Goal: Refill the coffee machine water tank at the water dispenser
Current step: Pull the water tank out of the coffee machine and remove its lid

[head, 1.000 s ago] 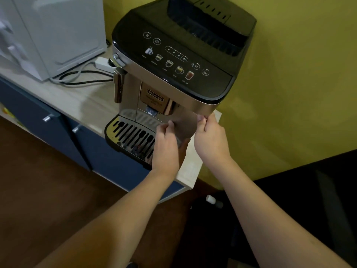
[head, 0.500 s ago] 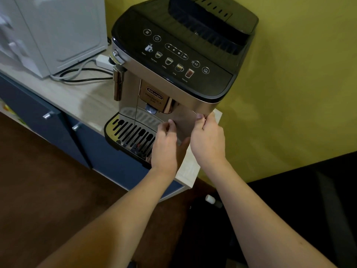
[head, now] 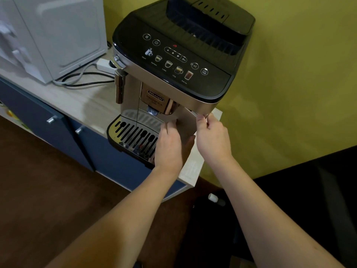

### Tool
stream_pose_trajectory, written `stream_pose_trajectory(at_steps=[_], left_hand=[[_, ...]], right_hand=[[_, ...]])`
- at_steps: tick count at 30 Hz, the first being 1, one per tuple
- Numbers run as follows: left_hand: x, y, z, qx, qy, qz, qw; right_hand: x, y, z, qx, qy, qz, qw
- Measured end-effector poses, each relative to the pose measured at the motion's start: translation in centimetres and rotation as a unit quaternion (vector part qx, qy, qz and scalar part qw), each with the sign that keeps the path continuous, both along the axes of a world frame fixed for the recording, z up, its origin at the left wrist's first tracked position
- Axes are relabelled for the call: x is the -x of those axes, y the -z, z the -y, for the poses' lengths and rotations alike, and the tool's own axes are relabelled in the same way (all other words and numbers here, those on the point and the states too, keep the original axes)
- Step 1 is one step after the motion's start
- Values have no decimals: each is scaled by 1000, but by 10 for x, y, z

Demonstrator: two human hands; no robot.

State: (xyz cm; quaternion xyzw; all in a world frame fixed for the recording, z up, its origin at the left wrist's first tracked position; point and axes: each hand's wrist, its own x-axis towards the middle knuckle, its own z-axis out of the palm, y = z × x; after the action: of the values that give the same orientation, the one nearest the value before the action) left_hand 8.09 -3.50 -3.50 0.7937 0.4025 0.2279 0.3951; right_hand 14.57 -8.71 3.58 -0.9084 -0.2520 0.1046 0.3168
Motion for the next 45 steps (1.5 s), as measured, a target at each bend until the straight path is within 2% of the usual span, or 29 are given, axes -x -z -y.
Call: stream_pose_trajectory(at_steps=[6,11,14,18,24,32,40,45], left_hand=[[19,1,0,-46,6,-13,999],[29,-21,1,-63,23,-4,998],[21,-39,0,-68,20,17,997],[33,-46,0,-50,21,-6,999],[48,-55,2,-63,44,-28,997],[70,-63,8,-75,43,-60,994],[67,-80,1,-83,87,-109,987],[83,-74,3,-76,94,-117,986]], right_hand=[[3,-10,14,-12,-13,-80,997],[-6,-21,13,-38,31,-177,983],[-3,-21,11,-30,37,-185,982],[-9,-30,11,-15,41,-210,977],[-9,-29,7,-60,71,-251,963],[7,-33,9,-38,70,-237,968],[12,-33,6,-33,58,-208,976],[14,-34,11,-18,51,-231,971]])
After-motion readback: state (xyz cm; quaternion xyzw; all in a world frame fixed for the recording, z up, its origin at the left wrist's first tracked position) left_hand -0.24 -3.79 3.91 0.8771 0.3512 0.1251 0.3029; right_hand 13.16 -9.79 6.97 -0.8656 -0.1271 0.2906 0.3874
